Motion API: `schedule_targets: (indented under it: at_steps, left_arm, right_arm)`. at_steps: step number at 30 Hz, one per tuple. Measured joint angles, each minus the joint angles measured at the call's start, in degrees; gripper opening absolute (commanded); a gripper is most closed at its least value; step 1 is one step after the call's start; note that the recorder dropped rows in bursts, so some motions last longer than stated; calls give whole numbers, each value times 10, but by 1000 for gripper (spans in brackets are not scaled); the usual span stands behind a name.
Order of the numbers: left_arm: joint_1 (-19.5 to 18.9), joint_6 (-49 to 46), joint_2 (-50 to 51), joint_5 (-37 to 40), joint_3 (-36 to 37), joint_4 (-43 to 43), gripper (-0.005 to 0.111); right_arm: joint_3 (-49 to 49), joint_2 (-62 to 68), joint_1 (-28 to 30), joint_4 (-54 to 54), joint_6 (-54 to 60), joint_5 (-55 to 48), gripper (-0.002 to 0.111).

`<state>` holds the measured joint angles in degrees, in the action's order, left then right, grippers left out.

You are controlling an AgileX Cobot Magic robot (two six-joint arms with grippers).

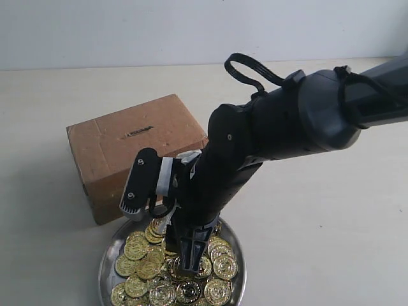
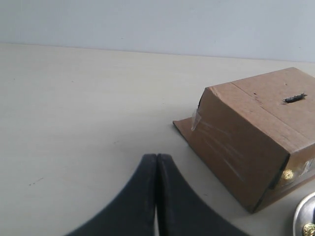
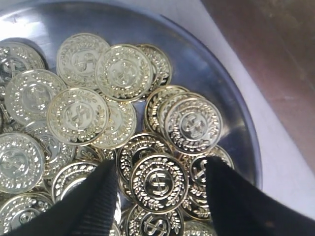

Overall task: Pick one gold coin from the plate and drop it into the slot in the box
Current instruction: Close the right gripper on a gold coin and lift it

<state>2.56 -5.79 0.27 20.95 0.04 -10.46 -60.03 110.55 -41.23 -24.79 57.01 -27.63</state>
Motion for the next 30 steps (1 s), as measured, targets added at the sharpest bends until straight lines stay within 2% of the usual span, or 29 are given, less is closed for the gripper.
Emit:
schedule_targets:
  at_steps: [22,30]
  left_arm:
    - [0,0,0,0,0,0,0]
    - [0,0,0,0,0,0,0]
  right_arm:
    - [-1,25,0,0,0,13,53]
    - [-2,31,0,-2,0,20,48]
